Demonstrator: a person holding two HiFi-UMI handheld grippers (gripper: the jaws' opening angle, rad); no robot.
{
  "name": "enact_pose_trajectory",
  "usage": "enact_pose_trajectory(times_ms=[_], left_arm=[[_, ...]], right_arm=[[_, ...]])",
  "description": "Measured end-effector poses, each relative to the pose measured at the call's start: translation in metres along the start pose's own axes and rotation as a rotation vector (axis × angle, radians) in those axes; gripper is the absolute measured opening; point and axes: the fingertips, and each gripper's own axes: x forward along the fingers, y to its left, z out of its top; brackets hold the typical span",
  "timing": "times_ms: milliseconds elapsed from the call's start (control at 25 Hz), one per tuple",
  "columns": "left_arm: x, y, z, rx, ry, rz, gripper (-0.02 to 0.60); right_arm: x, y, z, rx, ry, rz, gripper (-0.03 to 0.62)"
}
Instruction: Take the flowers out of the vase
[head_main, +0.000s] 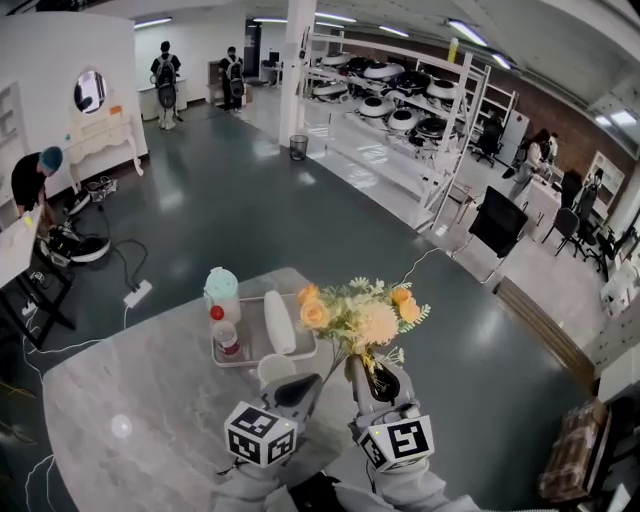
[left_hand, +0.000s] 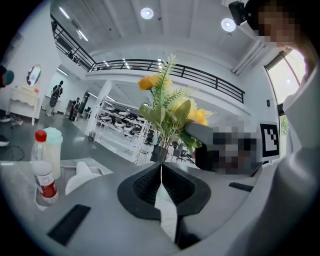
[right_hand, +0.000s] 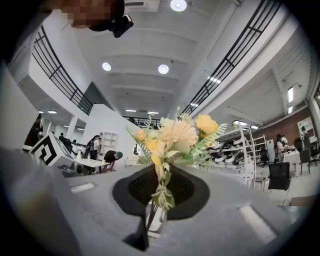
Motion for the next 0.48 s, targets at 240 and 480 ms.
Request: enact_pose_trajectory(times_ms=[240,480], left_arm=[[-0.003,-0.007,-0.041,-0.041,0.046,-0.001,0.008],[-0.009,0.002,-0.074,-0.101,0.088,0.035,0.008]], right_arm=[[-0.009,0.003,-0.057,0.051,0.120,-0.014,0.032],[-0.018,0.015,-0.104,0.084,0.223,-0.008,0.032]])
